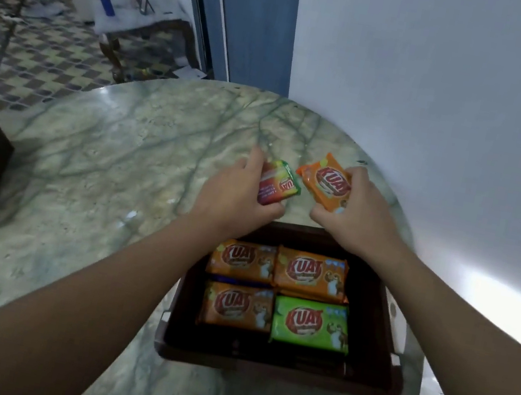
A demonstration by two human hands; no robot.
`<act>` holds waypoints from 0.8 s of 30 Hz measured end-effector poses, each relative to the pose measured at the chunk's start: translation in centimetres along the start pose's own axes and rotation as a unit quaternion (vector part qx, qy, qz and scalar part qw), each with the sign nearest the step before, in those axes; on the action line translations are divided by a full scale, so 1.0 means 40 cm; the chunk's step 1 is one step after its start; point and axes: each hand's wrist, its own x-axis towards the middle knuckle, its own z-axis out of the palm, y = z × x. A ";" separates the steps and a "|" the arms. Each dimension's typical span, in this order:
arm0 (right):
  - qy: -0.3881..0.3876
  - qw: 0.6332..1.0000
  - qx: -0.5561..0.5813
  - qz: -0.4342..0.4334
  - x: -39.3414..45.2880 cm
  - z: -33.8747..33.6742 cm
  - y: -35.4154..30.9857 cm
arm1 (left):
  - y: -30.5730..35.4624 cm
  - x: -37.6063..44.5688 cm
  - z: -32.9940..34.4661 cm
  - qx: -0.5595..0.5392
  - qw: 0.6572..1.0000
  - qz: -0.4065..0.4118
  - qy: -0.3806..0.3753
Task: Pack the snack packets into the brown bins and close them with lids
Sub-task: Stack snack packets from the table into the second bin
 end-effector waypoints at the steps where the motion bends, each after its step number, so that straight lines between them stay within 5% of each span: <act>1: -0.002 1.000 -0.002 -0.013 -0.033 -0.004 -0.004 | 0.004 -0.034 -0.005 0.002 1.000 0.016 -0.003; 12: -0.112 0.973 -0.162 -0.120 -0.295 -0.010 0.046 | -0.059 -0.340 0.029 -0.032 0.987 0.112 -0.112; 17: -0.098 0.935 -0.296 -0.167 -0.319 0.011 0.061 | -0.057 -0.344 0.034 -0.005 0.987 0.139 -0.086; 24: -0.107 0.932 -0.305 -0.166 -0.326 0.009 0.054 | -0.079 -0.342 0.059 -0.010 0.982 0.187 0.012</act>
